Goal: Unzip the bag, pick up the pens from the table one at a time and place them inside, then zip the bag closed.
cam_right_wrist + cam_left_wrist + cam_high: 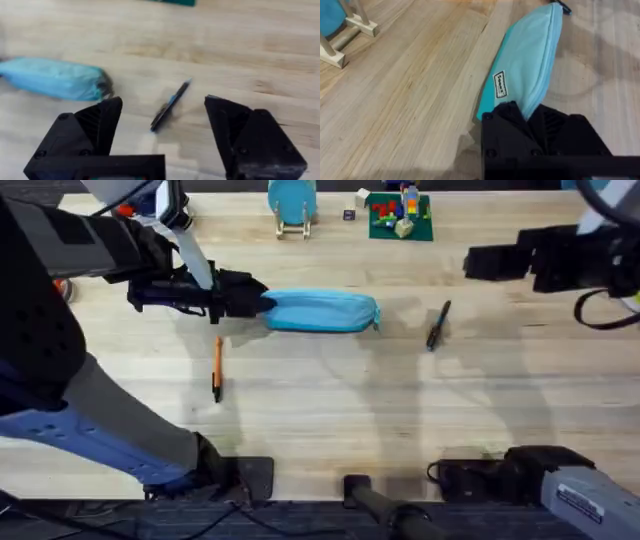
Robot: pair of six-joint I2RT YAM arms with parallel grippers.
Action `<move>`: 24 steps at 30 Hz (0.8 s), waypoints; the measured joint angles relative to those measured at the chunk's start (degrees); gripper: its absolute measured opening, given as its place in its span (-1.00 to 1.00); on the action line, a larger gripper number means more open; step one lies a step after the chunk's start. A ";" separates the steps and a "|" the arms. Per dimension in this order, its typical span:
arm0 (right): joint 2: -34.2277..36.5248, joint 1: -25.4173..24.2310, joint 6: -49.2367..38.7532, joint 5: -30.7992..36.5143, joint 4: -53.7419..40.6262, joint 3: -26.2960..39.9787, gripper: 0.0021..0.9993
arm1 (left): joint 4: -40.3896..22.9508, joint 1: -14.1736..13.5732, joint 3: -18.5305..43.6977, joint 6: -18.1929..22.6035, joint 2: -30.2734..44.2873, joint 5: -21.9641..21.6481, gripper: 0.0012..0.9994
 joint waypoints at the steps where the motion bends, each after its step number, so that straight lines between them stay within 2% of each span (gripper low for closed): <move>1: 0.66 0.00 -0.76 -1.42 -0.45 0.02 1.00 | 0.02 0.00 0.00 0.00 -0.01 0.00 -0.92; 10: 7.93 0.04 -10.22 -13.08 -3.45 0.04 1.00 | 0.02 0.00 0.00 0.00 0.01 0.00 -0.92; 24: 10.75 0.04 -24.64 -15.96 -3.67 0.04 1.00 | 0.02 0.00 0.00 0.00 -0.01 -0.04 -0.92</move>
